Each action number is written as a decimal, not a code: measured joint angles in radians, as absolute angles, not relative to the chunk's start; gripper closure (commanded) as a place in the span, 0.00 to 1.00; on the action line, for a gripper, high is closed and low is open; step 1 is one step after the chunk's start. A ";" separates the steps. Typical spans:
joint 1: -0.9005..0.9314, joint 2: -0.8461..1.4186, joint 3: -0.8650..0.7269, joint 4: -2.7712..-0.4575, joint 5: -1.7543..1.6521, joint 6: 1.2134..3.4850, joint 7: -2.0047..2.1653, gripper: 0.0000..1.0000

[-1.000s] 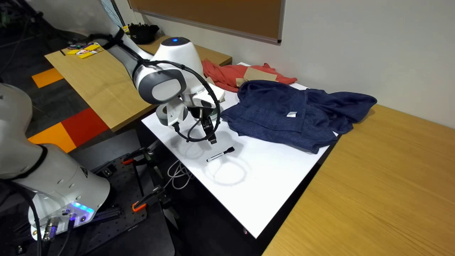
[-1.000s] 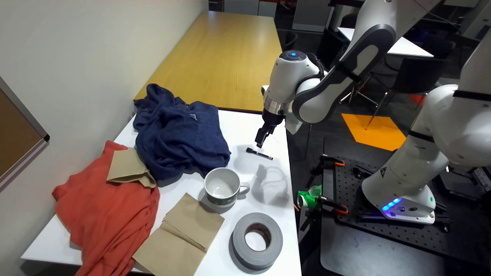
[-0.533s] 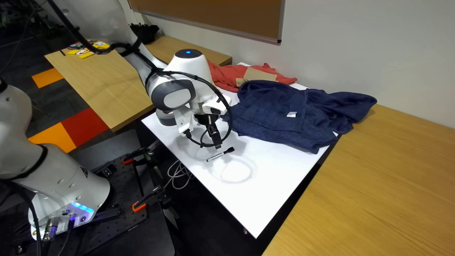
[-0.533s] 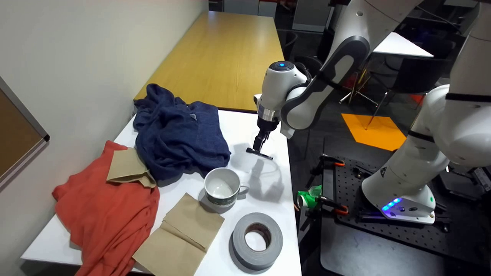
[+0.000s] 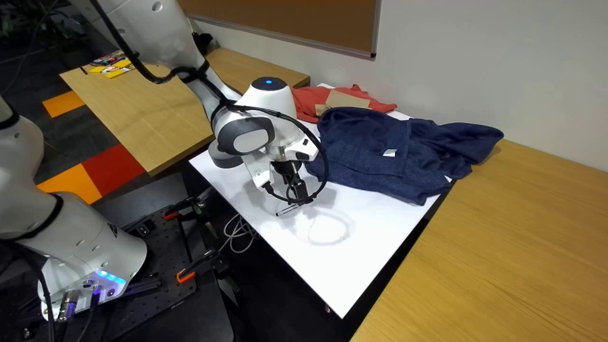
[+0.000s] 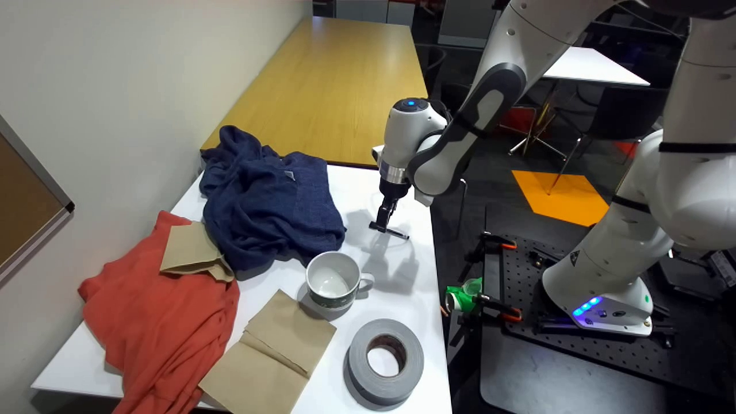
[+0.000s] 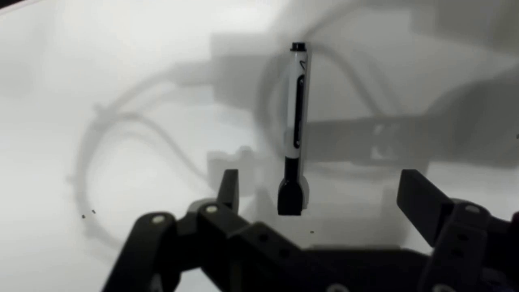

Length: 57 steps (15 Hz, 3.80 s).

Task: Pick up the pen from the table and put it in the mug cup.

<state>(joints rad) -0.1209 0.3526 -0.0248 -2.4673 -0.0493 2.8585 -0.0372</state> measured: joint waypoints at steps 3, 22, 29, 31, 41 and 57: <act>-0.133 0.392 -0.025 -2.439 -0.046 2.856 -0.056 0.00; -0.149 0.493 -0.023 -2.366 -0.046 2.846 -0.055 1.00; -0.129 0.426 -0.031 -2.375 -0.046 2.846 -0.051 0.97; -0.123 0.360 -0.012 -2.391 -0.037 2.846 -0.053 0.97; -0.113 0.069 0.253 -2.451 0.428 2.849 -0.463 0.97; -0.088 0.026 0.373 -2.432 0.965 2.770 -1.141 0.97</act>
<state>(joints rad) -0.0882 0.0257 0.3732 -2.4322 0.9647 2.7697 -1.1408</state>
